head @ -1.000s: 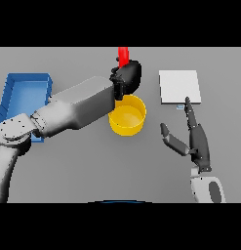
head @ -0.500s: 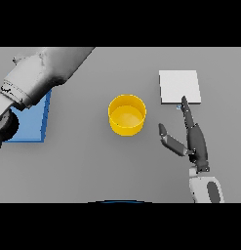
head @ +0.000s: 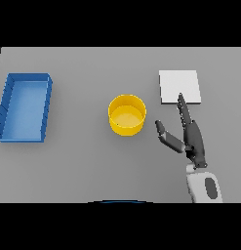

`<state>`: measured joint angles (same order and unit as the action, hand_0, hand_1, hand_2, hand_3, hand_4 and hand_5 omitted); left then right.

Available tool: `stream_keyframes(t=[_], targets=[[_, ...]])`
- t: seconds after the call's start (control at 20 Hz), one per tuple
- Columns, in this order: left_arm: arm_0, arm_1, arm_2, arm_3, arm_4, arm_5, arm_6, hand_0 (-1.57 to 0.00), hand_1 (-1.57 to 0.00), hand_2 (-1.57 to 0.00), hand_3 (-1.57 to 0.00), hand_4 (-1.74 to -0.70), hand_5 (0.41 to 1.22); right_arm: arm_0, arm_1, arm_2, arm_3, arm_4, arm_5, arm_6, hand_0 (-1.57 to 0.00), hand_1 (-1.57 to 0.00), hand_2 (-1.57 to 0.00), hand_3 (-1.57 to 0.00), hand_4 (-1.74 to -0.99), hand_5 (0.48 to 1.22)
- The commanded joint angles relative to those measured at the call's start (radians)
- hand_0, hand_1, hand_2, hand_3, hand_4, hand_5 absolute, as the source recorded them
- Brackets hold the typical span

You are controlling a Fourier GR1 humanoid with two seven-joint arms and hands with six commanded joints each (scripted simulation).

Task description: Pick up the red beaker and tilt it to pour out 1 green nut into yellow bowl. Pick up the yellow bowl and place it on the metallic measuring scale.

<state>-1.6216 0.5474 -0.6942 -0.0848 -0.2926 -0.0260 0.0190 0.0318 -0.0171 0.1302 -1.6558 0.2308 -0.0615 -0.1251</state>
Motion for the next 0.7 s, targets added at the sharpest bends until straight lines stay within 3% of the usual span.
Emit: stream_keyframes(t=[0.0, 0.1, 0.3, 0.4, 0.65], targets=[[0.028, 0.01, 0.026, 0.017, 0.044, 0.027, 0.024, -1.57, -1.57, -1.57, -1.5, -1.74, 1.221, 0.009, -0.009, -0.001, -0.006, -0.004, 0.009, -0.016, 0.0, 0.0, 0.0, 0.0, -1.081, 0.631], [0.095, 0.041, 0.067, 0.033, 0.126, 0.076, 0.039, -1.57, -1.57, -1.57, -1.52, -1.74, 1.221, 0.009, -0.011, 0.003, -0.012, -0.01, 0.019, -0.009, 0.0, 0.0, 0.0, 0.0, -1.106, 0.642], [0.196, 0.059, 0.141, 0.066, 0.275, 0.156, 0.164, -1.57, -1.57, -1.57, -1.55, -1.74, 1.221, 0.001, -0.034, -0.009, 0.002, -0.03, 0.043, -0.022, 0.0, 0.0, 0.0, 0.0, -1.157, 0.666], [0.238, 0.075, 0.178, 0.053, 0.345, 0.177, 0.159, -1.57, -1.57, -1.57, -1.52, -1.74, 1.221, 0.015, -0.033, 0.006, -0.001, -0.009, 0.04, -0.045, 0.0, 0.0, 0.0, 0.0, -1.168, 0.68], [0.386, 0.073, 0.224, -0.022, 0.483, 0.233, 0.2, -1.57, -1.57, -1.57, -1.37, -1.74, 1.221, 0.001, -0.045, 0.003, -0.003, 0.003, 0.035, -0.02, 0.0, 0.0, 0.0, 0.0, -1.194, 0.703]])
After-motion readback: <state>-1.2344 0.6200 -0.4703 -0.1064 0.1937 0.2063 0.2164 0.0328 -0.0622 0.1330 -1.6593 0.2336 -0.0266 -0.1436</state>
